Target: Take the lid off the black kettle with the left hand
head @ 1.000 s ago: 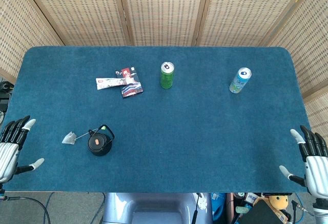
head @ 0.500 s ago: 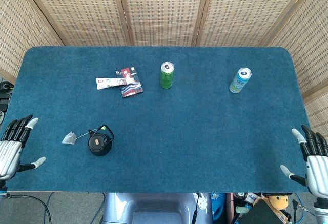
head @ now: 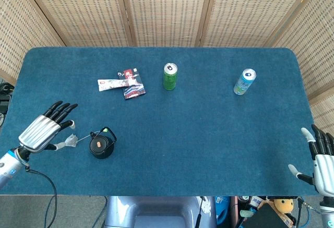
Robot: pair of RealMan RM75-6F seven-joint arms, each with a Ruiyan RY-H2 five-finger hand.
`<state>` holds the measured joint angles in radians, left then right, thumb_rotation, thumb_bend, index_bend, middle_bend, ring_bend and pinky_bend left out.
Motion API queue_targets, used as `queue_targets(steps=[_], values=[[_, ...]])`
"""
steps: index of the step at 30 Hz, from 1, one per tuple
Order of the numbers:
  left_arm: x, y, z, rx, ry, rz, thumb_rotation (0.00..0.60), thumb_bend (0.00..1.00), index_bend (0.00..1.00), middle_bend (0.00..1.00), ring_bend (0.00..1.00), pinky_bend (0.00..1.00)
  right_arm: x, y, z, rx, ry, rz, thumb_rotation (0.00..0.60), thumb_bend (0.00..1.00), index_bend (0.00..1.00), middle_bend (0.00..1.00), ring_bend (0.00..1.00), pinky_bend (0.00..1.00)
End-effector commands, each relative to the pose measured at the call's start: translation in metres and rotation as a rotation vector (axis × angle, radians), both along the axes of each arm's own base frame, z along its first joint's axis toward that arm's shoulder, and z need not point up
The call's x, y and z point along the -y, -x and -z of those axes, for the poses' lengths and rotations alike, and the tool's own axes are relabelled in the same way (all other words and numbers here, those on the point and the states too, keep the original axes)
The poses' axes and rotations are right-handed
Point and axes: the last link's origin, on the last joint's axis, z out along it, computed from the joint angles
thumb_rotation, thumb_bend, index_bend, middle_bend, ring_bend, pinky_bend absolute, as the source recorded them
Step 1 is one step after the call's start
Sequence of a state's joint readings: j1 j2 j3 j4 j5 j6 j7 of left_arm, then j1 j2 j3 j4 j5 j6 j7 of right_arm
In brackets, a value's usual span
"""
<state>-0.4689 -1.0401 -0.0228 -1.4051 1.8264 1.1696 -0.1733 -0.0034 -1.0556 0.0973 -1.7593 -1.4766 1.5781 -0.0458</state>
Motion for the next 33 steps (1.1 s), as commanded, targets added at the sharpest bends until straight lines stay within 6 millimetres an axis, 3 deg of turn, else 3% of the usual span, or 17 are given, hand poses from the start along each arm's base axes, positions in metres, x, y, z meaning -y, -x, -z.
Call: queue_targets(steps=[1, 14, 23, 33], values=[[-0.015, -0.001, 0.015, -0.074, 0.071, 0.052, 0.6, 0.2, 0.45, 0.0, 0.0, 0.0, 0.001, 0.001, -0.001, -0.004, 0.008, 0.006, 0.6, 0.0, 0.0, 0.0, 0.0, 0.0], [-0.032, -0.009, 0.052, -0.151, 0.146, 0.164, 0.6, 0.23, 0.45, 0.0, 0.0, 0.0, 0.004, 0.005, 0.002, -0.03, 0.017, 0.037, 0.6, 0.0, 0.0, 0.0, 0.0, 0.0], [-0.033, -0.014, 0.076, -0.168, 0.181, 0.19, 0.6, 0.35, 0.45, 0.0, 0.0, 0.0, 0.007, 0.008, 0.003, -0.035, 0.014, 0.052, 0.6, 0.0, 0.0, 0.0, 0.0, 0.0], [-0.031, -0.019, 0.088, -0.181, 0.203, 0.21, 0.6, 0.35, 0.45, 0.0, 0.0, 0.0, 0.007, 0.009, 0.0, -0.026, 0.024, 0.057, 0.6, 0.0, 0.0, 0.0, 0.0, 0.0]])
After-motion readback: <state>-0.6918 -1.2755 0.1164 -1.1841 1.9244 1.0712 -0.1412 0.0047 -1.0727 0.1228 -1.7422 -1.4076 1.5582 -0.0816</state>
